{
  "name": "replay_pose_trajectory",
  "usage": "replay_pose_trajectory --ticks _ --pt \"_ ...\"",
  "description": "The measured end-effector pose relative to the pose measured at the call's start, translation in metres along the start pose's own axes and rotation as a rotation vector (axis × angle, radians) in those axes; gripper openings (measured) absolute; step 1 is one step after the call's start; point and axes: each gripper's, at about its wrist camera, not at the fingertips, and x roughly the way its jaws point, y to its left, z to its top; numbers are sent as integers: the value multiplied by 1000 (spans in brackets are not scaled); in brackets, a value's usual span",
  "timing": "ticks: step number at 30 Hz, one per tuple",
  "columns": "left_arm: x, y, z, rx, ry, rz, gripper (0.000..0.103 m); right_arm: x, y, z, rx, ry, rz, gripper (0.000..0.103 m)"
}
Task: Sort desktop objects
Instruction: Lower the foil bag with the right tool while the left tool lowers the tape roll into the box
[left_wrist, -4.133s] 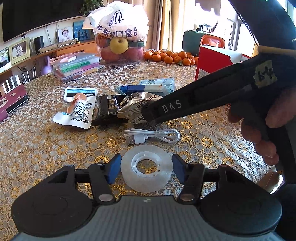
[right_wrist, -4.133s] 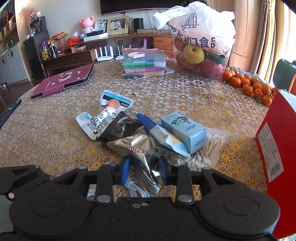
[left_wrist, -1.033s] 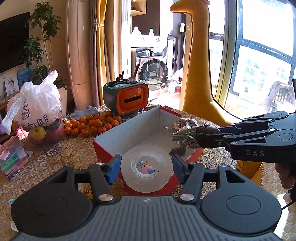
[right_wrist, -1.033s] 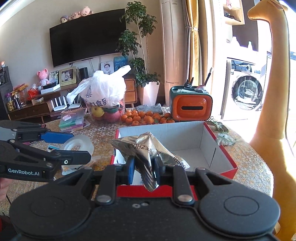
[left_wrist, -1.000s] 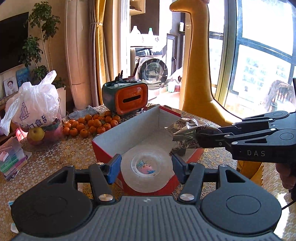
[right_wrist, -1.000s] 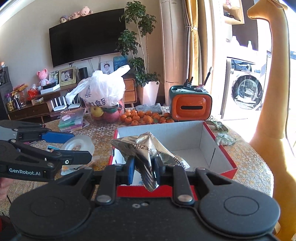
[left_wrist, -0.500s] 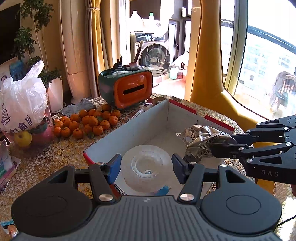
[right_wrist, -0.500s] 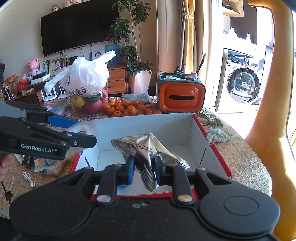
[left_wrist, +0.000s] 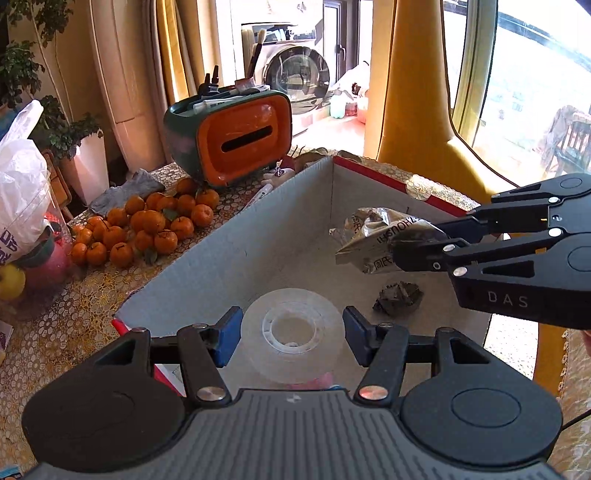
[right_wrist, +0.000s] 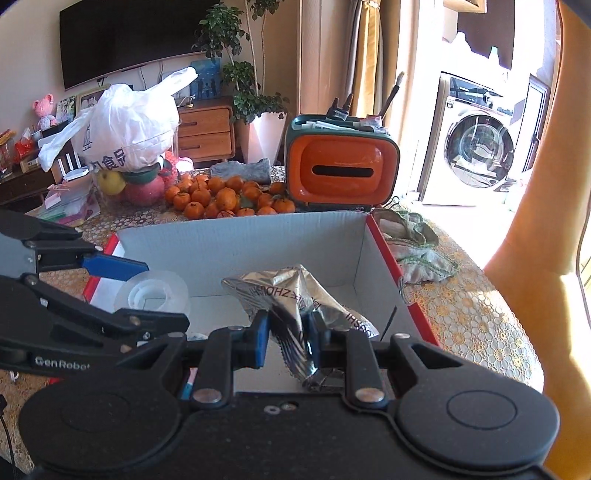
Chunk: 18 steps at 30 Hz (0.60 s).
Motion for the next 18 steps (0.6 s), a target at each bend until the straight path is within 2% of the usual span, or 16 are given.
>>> replay_pose_trajectory --ticks 2,6,12,18 --pt "8 -3 3 13 24 -2 58 6 -3 5 10 13 23 21" --pt "24 -8 6 36 71 -16 58 20 -4 12 5 41 10 22" --pt "44 -18 8 87 148 -32 58 46 -10 20 48 115 19 22" --pt "59 -22 9 123 209 -39 58 65 -12 24 61 209 -12 22"
